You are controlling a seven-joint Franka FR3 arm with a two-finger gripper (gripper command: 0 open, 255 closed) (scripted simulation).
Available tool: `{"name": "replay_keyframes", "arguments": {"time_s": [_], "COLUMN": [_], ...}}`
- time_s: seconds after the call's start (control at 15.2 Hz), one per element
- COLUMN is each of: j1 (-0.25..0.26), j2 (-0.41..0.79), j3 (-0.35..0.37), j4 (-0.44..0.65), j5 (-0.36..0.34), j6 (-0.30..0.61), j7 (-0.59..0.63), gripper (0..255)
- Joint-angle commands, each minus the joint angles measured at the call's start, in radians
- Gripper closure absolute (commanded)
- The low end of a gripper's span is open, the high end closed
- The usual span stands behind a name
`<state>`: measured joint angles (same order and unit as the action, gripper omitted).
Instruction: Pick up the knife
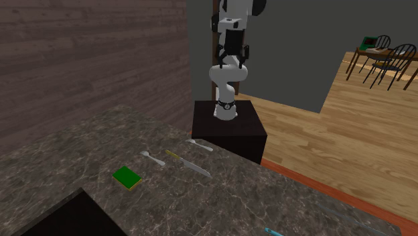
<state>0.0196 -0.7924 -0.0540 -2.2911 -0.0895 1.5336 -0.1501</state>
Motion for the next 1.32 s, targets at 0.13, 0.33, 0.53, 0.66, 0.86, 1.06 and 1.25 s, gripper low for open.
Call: {"name": "replay_keyframes", "arguments": {"time_s": [0.13,0.33,0.53,0.66,0.86,1.06,1.25], "j1": [0.004,0.008,0.011,0.014,0.02,0.033,0.056], "j2": [-0.009,-0.008,0.01,0.034,0.087,0.161,0.256], "j3": [-0.039,-0.101,-0.167,-0.213,-0.285,-0.359,-0.438], "j4": [-0.06,-0.14,-0.205,-0.241,-0.281,-0.305,-0.313], "j5": [-0.023,-0.058,-0.094,-0.116,-0.147,-0.169,-0.175], "j6": [0.058,0.149,0.245,0.311,0.415,0.524,0.635], "j7": [-0.062,-0.155,-0.247,-0.309,-0.404,-0.502,-0.605], "gripper": [0,0,0,0,0,0,0]}}
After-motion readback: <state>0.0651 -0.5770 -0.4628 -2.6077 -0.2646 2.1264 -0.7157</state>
